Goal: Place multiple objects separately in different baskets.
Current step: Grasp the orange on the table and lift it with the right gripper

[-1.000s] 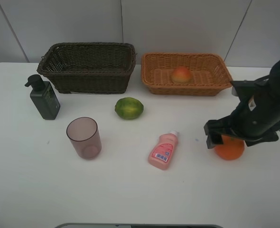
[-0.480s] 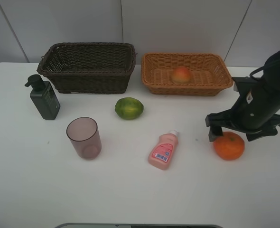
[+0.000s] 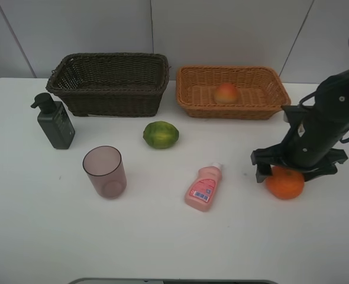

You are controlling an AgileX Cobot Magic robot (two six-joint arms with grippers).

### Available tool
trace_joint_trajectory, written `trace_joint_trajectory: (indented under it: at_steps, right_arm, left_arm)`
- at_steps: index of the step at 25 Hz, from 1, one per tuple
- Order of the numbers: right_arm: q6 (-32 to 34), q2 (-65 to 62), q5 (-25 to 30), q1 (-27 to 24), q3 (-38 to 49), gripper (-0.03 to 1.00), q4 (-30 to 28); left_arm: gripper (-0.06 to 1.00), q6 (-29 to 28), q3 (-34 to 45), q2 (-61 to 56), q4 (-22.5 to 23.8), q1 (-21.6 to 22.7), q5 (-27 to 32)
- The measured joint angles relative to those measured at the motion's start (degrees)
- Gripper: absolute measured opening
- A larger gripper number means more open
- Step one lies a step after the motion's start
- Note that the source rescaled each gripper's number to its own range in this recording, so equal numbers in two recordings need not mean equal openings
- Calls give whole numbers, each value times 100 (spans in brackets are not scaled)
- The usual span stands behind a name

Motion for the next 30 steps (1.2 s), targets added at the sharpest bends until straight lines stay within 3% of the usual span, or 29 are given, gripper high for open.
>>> trace_joint_trajectory:
  at_steps: [10,12,14,15,30]
  right_arm:
    - [0,496,-85,0,-6,98,-7]
    - [0,496,-91,0,-6,87,-7]
    - [0,496,-91,0,-6,58,-7]
    - [0,496,-97,0,-6,54,-7]
    - [0,496,-126,0,-6,54,-7]
  left_arm:
    - [96,0,0,0,0,0,0]
    - [96,0,0,0,0,0,0]
    - [96,0,0,0,0,0,0]
    - [96,0,0,0,0,0,0]
    - [96,0,0,0,0,0,0]
